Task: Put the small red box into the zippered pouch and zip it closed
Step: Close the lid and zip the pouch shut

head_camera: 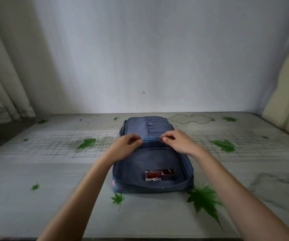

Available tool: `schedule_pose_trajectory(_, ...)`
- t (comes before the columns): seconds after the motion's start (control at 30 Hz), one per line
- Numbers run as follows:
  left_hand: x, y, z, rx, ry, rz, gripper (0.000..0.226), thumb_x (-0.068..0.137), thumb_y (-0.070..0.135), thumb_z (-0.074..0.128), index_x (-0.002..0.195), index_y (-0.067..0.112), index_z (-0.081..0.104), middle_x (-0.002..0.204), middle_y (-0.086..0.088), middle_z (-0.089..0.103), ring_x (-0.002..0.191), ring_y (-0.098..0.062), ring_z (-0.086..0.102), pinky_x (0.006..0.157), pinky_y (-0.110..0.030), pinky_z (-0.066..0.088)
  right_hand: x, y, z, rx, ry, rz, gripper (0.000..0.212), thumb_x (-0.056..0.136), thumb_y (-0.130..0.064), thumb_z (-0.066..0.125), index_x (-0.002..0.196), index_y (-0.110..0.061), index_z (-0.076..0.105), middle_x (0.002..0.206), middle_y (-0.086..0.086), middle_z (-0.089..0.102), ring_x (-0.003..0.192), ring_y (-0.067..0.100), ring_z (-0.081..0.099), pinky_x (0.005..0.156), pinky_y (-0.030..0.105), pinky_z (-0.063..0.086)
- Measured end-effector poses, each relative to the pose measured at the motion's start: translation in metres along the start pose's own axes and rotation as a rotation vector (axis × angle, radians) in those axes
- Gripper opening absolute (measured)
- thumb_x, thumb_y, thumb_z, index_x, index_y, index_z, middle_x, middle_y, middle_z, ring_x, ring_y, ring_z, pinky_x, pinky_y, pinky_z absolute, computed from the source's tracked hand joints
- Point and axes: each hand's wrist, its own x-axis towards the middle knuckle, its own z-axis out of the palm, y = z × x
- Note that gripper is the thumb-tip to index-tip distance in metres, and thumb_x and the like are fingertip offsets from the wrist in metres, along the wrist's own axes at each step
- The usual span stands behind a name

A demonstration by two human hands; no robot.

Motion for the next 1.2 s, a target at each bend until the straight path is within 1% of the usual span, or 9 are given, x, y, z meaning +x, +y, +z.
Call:
schedule_pose_trajectory(0.17, 0.024, -0.009, -0.006, -0.148, 0.168, -0.137, 0.033, 0.094, 0.023, 0.043, 0.121, 0.006, 0.050, 0.123, -0.012, 0.057, 0.106, -0.021, 0.051, 0.088, -0.028, 0.037, 0.029, 0.015, -0.009, 0.197, 0.168, 0.172, 0.028, 0.091, -0.007, 0.042, 0.109, -0.007, 0.063, 0.120, 0.012, 0.062, 0.106, 0.021, 0.055, 0.100, 0.037, 0.042)
schedule_pose_trajectory(0.33, 0.048, -0.019, -0.010, -0.324, 0.214, -0.302, 0.038, 0.090, 0.003, 0.034, 0.125, 0.000, 0.046, 0.128, -0.017, 0.051, 0.111, -0.024, 0.047, 0.087, -0.028, 0.036, 0.051, 0.027, -0.008, 0.287, 0.254, 0.297, 0.030, 0.084, -0.002, 0.042, 0.104, -0.001, 0.064, 0.105, 0.014, 0.064, 0.091, 0.019, 0.051, 0.086, 0.032, 0.043)
schedule_pose_trajectory(0.47, 0.061, -0.029, -0.005, -0.392, 0.162, -0.380, 0.039, 0.088, 0.001, 0.031, 0.122, -0.007, 0.047, 0.112, -0.019, 0.055, 0.096, -0.024, 0.050, 0.073, -0.027, 0.041, 0.059, 0.034, -0.003, 0.293, 0.220, 0.372, 0.024, 0.079, 0.003, 0.040, 0.073, 0.002, 0.064, 0.074, 0.009, 0.049, 0.071, 0.020, 0.042, 0.064, 0.027, 0.033)
schedule_pose_trajectory(0.57, 0.066, -0.035, -0.001, -0.431, 0.125, -0.428, 0.028, 0.089, 0.003, 0.030, 0.092, -0.010, 0.055, 0.077, -0.009, 0.047, 0.067, -0.018, 0.041, 0.054, -0.027, 0.031, 0.063, 0.040, 0.000, 0.297, 0.239, 0.407, 0.025, 0.080, 0.005, 0.041, 0.091, 0.020, 0.057, 0.075, 0.015, 0.051, 0.070, 0.022, 0.044, 0.058, 0.029, 0.033)
schedule_pose_trajectory(0.67, 0.070, -0.038, 0.000, -0.444, 0.126, -0.465, 0.029, 0.090, 0.008, 0.032, 0.066, 0.007, 0.047, 0.068, -0.005, 0.042, 0.059, -0.015, 0.036, 0.052, -0.027, 0.028, 0.068, 0.045, 0.003, 0.298, 0.225, 0.413, 0.030, 0.083, 0.004, 0.043, 0.107, 0.020, 0.052, 0.110, 0.036, 0.059, 0.090, 0.032, 0.058, 0.081, 0.044, 0.048)
schedule_pose_trajectory(0.83, 0.074, -0.042, 0.001, -0.489, 0.134, -0.476, 0.045, 0.094, 0.020, 0.036, 0.120, -0.014, 0.046, 0.107, -0.024, 0.057, 0.073, -0.018, 0.045, 0.057, -0.027, 0.034, 0.070, 0.044, 0.001, 0.381, 0.219, 0.424, 0.034, 0.084, 0.003, 0.047, 0.114, 0.019, 0.047, 0.123, 0.036, 0.050, 0.104, 0.038, 0.056, 0.076, 0.037, 0.046)
schedule_pose_trajectory(0.93, 0.073, -0.044, 0.000, -0.580, 0.164, -0.448, 0.044, 0.094, 0.023, 0.034, 0.120, -0.010, 0.048, 0.121, -0.032, 0.053, 0.078, -0.020, 0.046, 0.064, -0.027, 0.039, 0.068, 0.043, -0.001, 0.502, 0.244, 0.437, 0.030, 0.085, 0.000, 0.050, 0.111, 0.014, 0.053, 0.116, 0.028, 0.059, 0.090, 0.029, 0.055, 0.065, 0.030, 0.043)
schedule_pose_trajectory(1.07, 0.070, -0.048, -0.003, -0.656, 0.196, -0.421, 0.022, 0.092, 0.019, 0.035, 0.091, 0.009, 0.055, 0.097, -0.011, 0.054, 0.089, -0.020, 0.046, 0.071, -0.028, 0.038, 0.065, 0.039, -0.003, 0.665, 0.283, 0.466, 0.014, 0.086, -0.001, 0.049, 0.090, 0.004, 0.062, 0.076, 0.010, 0.053, 0.060, 0.015, 0.043, 0.054, 0.024, 0.034)
schedule_pose_trajectory(1.2, 0.064, -0.047, -0.007, -0.698, 0.218, -0.389, 0.035, 0.096, 0.023, 0.032, 0.117, 0.008, 0.055, 0.112, -0.004, 0.057, 0.109, -0.021, 0.051, 0.089, -0.030, 0.037, 0.057, 0.034, -0.007, 0.795, 0.332, 0.439, 0.008, 0.090, -0.008, 0.047, 0.091, -0.006, 0.055, 0.069, 0.003, 0.053, 0.057, 0.013, 0.046, 0.053, 0.022, 0.038)
